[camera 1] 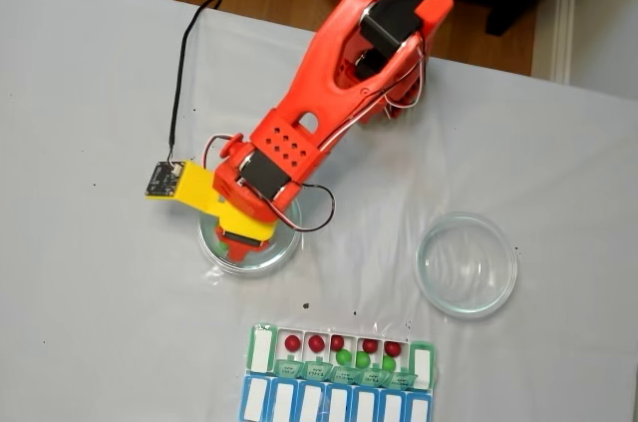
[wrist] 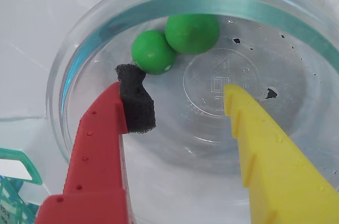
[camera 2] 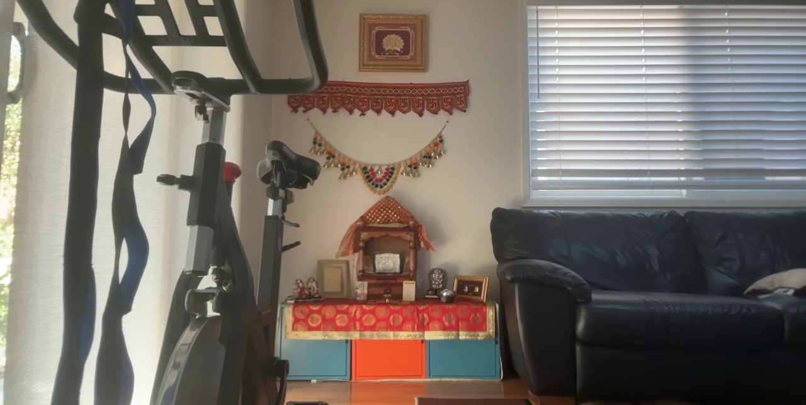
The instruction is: Sort medicines into box.
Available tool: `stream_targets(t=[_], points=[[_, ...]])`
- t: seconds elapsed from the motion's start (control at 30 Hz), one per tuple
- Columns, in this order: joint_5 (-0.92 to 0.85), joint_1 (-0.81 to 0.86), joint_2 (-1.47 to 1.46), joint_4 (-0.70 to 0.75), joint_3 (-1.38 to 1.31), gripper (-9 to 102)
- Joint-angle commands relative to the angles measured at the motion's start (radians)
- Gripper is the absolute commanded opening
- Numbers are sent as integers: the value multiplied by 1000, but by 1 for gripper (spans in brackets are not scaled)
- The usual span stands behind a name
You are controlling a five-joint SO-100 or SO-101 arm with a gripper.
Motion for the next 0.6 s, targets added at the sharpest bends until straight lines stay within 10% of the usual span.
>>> stream_targets(t=[0.0, 0.57], points=[[-31, -15, 95, -15, -60, 26], [-55, -6, 250, -155, 77, 24]])
